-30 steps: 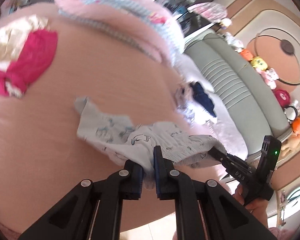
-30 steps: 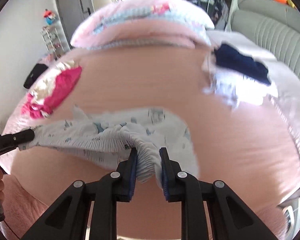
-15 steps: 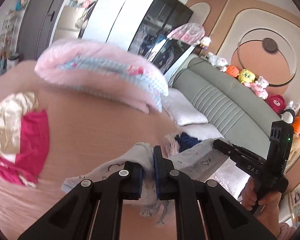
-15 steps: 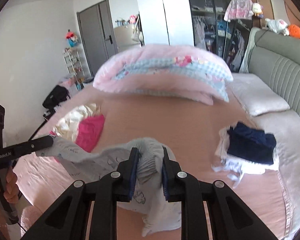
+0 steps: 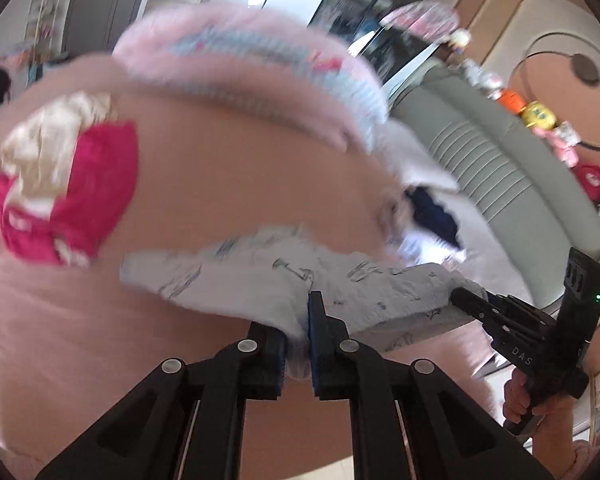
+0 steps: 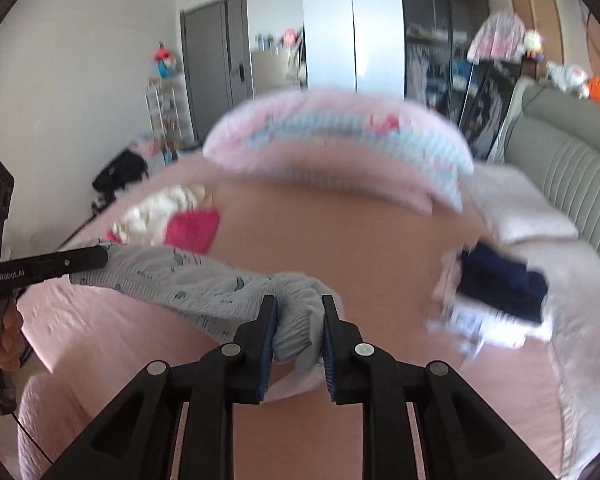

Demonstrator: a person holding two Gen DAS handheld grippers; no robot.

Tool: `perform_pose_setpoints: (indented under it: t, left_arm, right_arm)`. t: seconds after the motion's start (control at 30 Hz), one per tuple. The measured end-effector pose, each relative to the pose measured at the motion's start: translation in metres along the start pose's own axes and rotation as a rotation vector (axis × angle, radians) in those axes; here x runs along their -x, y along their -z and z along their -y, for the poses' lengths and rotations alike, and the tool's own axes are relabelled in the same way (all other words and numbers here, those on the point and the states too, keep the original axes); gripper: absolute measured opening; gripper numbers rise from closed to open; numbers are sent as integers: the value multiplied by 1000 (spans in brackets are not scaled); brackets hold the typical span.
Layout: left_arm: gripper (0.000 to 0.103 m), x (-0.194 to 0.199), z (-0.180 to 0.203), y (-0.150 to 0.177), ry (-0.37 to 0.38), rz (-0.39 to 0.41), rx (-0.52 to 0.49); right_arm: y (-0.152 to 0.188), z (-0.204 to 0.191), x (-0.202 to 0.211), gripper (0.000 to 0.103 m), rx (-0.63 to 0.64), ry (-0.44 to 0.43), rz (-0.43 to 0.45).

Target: Fold clothes

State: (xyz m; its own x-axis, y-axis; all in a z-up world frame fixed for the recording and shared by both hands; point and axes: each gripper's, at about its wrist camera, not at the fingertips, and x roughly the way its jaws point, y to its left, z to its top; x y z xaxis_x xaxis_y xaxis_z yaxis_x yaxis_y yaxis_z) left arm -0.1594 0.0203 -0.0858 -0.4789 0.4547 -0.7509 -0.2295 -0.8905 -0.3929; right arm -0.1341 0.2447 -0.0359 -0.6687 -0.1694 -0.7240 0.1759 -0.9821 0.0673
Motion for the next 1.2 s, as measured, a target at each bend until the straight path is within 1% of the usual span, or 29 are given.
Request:
perform_pose_setpoints:
  t: [0.03,0.07,0.1,0.13,0.17,0.23,0.27,0.33,0.37,0.43,0.47,0.53,0.63,0.7,0.73,0.83,0.97,1.13,1.2]
  left_arm:
    - [8,-26,-15,18,-31,-77,33]
    - [8,-42,-23,35,-45,-135,60]
    - [8,-51,-28,50,-41,-174,83]
    - [8,-59,-32,65,-40,-210,104]
    - [8,-62,-34,77,-46,-226,116]
    - [9,-70,-40,95,-50,-253,136]
    - [9,-75,-46,101,-53,-278,157]
    - [11,-83,-58,109,-49,-316,206]
    - [12,-83,-62,110,-43,-316,227]
    - [16,-78,-66,110,-40,-294,242]
    - [17,-76,-67,110,-47,-284,242]
    - [22,-72,-70,110,-47,-271,250]
    - [27,-73,-76,112,-41,-270,278]
    - [28,-76,-78,112,-35,-273,297]
    - [29,-77,-78,113,-31,-271,299]
    - [33,-80,-78,115,-21,-268,302]
    - [35,-80,-78,116,11,-269,316]
    - [35,-78,-74,121,49,-277,318]
    - [35,-80,-74,122,47,-278,318]
  right_arm:
    - [25,1,-26,19,-20,2,-86]
    - [49,0,-49,19,-35,3,-167]
    - [71,-1,-66,19,-44,0,-239]
    - [88,-4,-75,19,-46,-3,-290]
    - [103,-7,-82,20,-48,-5,-337]
    - [123,-7,-88,22,-51,-16,-391]
    - [128,-6,-90,23,-56,-24,-417]
    - [129,3,-88,27,-93,-31,-428]
    - [129,8,-87,28,-112,-34,-431]
    - [125,20,-77,37,-161,-45,-401]
    - [123,25,-72,39,-179,-41,-385]
    - [120,34,-61,49,-212,-31,-353]
    - [121,50,-58,54,-291,-24,-334]
    - [128,62,-67,54,-351,-15,-375]
    - [134,66,-74,54,-378,-25,-404]
    - [146,69,-89,54,-440,-85,-463]
    - [145,65,-89,54,-439,-105,-456]
    - [145,58,-84,54,-448,-179,-496]
    - [151,56,-88,54,-483,-239,-513]
